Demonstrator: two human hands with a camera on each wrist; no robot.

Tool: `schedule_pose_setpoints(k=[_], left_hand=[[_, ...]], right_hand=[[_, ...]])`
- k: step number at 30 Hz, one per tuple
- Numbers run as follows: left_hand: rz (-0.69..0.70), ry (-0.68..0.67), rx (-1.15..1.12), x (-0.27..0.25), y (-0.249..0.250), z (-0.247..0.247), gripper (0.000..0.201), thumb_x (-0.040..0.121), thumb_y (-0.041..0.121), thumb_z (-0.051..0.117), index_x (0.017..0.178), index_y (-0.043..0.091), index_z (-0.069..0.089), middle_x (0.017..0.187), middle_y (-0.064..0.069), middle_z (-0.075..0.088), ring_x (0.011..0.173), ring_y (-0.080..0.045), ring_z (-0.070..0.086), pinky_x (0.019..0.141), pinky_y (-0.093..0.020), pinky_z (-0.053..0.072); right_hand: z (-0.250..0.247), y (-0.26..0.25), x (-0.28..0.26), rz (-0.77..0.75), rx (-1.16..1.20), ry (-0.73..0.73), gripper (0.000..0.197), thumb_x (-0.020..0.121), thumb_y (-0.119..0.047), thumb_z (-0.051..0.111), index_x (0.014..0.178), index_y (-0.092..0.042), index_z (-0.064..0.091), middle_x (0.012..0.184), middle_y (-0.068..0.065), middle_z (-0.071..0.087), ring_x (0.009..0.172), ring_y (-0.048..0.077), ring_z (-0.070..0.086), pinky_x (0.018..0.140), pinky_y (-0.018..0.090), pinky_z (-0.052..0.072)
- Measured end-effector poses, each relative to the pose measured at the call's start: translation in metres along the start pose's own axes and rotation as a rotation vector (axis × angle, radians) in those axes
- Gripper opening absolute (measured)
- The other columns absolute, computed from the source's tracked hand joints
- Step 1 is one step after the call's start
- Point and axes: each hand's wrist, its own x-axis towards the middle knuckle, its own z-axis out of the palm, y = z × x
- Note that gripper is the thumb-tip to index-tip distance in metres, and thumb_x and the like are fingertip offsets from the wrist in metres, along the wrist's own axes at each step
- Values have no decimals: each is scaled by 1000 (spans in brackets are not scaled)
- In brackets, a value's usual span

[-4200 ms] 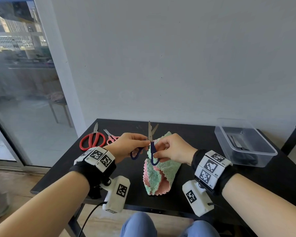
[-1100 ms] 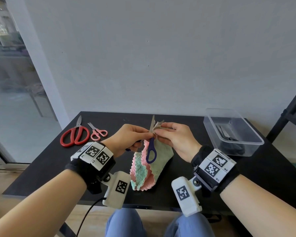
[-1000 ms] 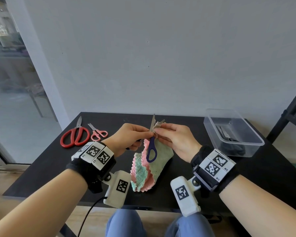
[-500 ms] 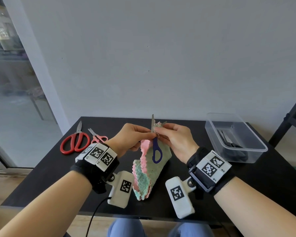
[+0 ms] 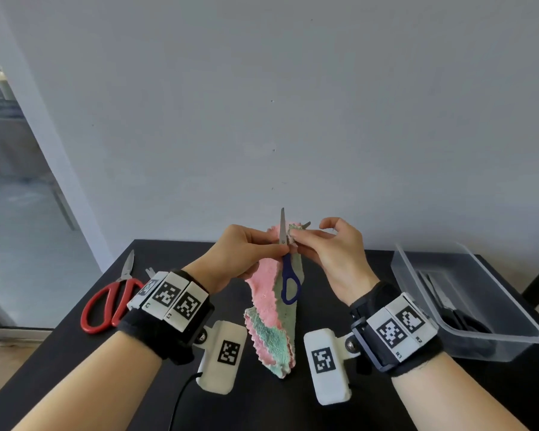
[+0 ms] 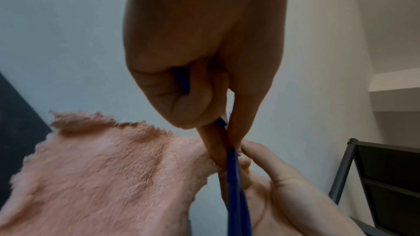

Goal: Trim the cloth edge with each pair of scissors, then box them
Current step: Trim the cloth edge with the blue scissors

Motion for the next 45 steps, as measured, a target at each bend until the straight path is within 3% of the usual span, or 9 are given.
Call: schedule_pose_setpoints(k=[7, 18, 21, 25, 30, 32, 36, 41, 45], left_hand=[[45, 13, -32, 18, -1, -6, 11, 86, 14, 68, 88, 7, 77, 55, 1, 61, 40, -10, 21, 37, -17, 19], [103, -60, -62, 26, -3, 4, 15, 86, 16, 67, 94, 6, 77, 90, -36, 60, 45, -13, 18, 40, -19, 18], [103, -77, -66, 28, -2, 6, 16, 86, 17, 68, 94, 6, 77, 93, -35, 62, 46, -15, 19, 42, -21, 17], [96, -71, -83, 32, -3, 9, 15, 86, 17, 67, 88, 5, 77, 77, -20, 69, 44, -13, 22, 40, -19, 21], [87, -56, -102, 37, -4, 10, 12, 86, 15, 67, 83, 7, 77, 93, -28, 68, 42, -12, 23, 38, -18, 22], [82, -57, -110, 38, -6, 10, 13, 86, 15, 67, 84, 8, 77, 85, -25, 69, 41, -11, 21, 37, -18, 21], [90, -65, -91, 41, -9, 11, 15, 87, 16, 66, 89, 5, 76, 59, 1, 67, 40, -10, 19, 37, -18, 20], [67, -57, -83, 43, -13, 11, 13, 84, 19, 69, 78, 11, 77, 69, -3, 73, 41, -11, 21, 37, -18, 20], [65, -36, -93, 48, -13, 11, 13, 83, 19, 69, 76, 10, 76, 77, -7, 75, 40, -11, 22, 36, -17, 21]], right_hand=[[5, 2, 16, 13, -21, -82, 30, 74, -8, 79, 93, -9, 56, 93, 16, 74, 85, 29, 72, 78, 36, 59], [-11, -6, 20, -33, -31, -12, 34, 76, -5, 78, 93, -13, 49, 92, 20, 73, 86, 34, 72, 86, 46, 57], [-16, -10, 20, -46, 8, -4, 33, 77, -4, 76, 93, -13, 48, 91, 21, 73, 85, 33, 72, 83, 42, 58], [-17, -7, 21, -19, 3, -19, 31, 76, -4, 76, 93, -10, 51, 92, 21, 73, 87, 35, 72, 85, 45, 58], [-15, -1, 24, -17, -62, -18, 30, 76, -4, 76, 90, -10, 51, 87, 18, 75, 86, 34, 72, 85, 47, 58], [-14, 0, 26, -27, -56, 5, 32, 75, -3, 77, 89, -10, 49, 87, 18, 74, 85, 35, 72, 84, 47, 58], [-15, 2, 30, -32, -24, 47, 37, 74, -1, 77, 87, -13, 44, 87, 20, 74, 86, 38, 71, 85, 49, 57], [-24, -1, 35, -45, 8, 71, 36, 78, 5, 72, 84, -13, 41, 77, 15, 73, 73, 24, 72, 77, 38, 58], [-23, -2, 43, -4, 31, 4, 33, 79, 4, 71, 84, -12, 43, 74, 13, 72, 73, 23, 72, 75, 35, 57]])
